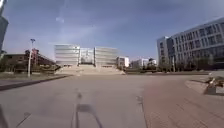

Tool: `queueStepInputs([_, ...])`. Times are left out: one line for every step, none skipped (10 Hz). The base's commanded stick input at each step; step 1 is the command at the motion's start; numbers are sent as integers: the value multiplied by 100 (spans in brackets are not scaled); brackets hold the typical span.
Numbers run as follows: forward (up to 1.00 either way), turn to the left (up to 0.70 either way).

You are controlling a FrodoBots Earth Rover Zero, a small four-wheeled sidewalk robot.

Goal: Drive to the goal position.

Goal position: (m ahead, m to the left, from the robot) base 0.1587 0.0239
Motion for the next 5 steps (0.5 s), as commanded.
queueStepInputs([70,0])
queueStepInputs([70,0])
queueStepInputs([70,0])
queueStepInputs([70,0])
queueStepInputs([70,0])
